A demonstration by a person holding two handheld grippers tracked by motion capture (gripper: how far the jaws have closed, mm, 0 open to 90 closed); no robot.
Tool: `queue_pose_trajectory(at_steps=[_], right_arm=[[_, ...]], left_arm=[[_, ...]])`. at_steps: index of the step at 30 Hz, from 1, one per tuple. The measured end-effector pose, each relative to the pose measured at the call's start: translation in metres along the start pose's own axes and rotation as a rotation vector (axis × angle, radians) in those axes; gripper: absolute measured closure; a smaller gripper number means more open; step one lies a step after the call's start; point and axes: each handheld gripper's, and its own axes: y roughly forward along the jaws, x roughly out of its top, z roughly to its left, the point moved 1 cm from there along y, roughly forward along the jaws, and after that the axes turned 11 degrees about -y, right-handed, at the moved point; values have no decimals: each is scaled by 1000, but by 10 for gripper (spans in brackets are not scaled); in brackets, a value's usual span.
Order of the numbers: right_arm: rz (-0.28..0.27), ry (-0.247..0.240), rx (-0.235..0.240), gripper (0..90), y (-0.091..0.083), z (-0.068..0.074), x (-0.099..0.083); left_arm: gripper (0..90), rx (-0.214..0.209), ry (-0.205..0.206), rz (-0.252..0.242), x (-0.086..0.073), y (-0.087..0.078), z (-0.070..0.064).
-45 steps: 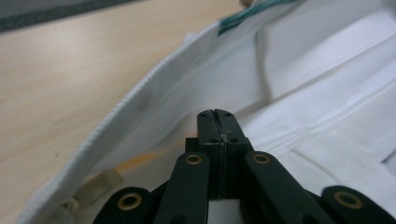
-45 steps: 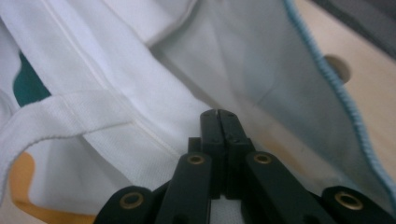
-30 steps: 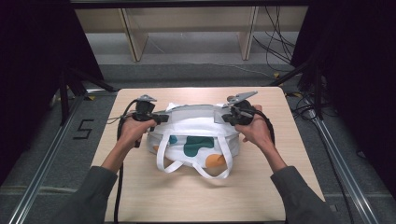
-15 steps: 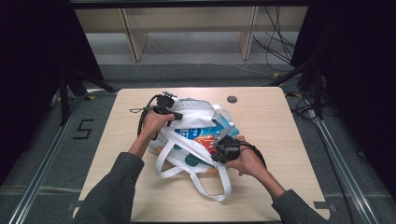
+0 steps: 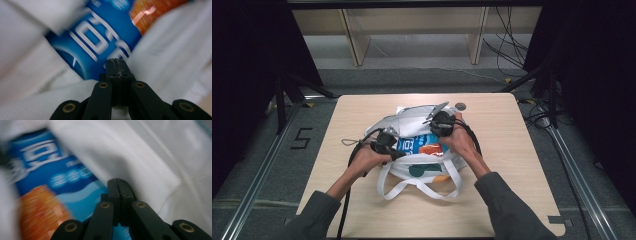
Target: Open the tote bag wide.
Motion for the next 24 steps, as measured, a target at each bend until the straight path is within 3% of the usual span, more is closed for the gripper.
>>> queue_pose_trajectory(at_steps=[3, 5, 6, 7, 9, 10, 11, 13, 14, 15, 16, 17, 19, 20, 21, 23, 24], right_arm=[[53, 68, -41, 900, 21, -20, 1], [94, 163, -8, 900, 39, -32, -5], [113, 176, -9, 900, 44, -35, -7], [140, 207, 20, 900, 51, -38, -12], [125, 261, 55, 900, 54, -44, -16], [123, 281, 76, 900, 51, -47, -17], [113, 271, 67, 900, 45, -47, -16], [71, 255, 53, 900, 30, -45, -14], [29, 237, 25, 896, 21, -44, -14], [6, 250, 39, 891, 8, -40, -14], [-63, 207, 48, 890, -7, -35, -14], [-100, 191, 45, 891, -16, -25, -13], [-91, 127, 104, 891, -34, -8, -16], [-98, 101, 102, 890, -38, 3, -18], [-98, 50, 126, 891, -42, 12, -21], [-75, -2, 197, 899, -49, 30, -30], [-62, -26, 192, 900, -51, 38, -36]], left_arm=[[896, -3, 22, -19, -20, 1, -8], [896, -15, 30, -19, -28, 5, -11], [896, -24, 36, -18, -29, 5, -12], [896, -16, 38, -28, -29, 5, -12], [896, -35, 27, -16, -26, 4, -11], [895, -29, 43, -22, -23, 2, -9], [894, -26, 15, -38, -21, 1, -10], [866, -31, 3, -77, -15, -5, -8], [862, -42, -34, -113, -11, -6, -7], [856, -40, -45, -138, -4, -9, -5], [864, -43, -38, -147, 2, -12, -3], [864, -47, -59, -173, 9, -13, -3], [863, -25, -40, -172, 23, -16, 0], [861, -9, -50, -173, 31, -15, 2], [861, 7, -55, -167, 40, -13, 5], [862, 32, -69, -155, 54, -8, 11], [863, 65, -82, -140, 60, -4, 15]])
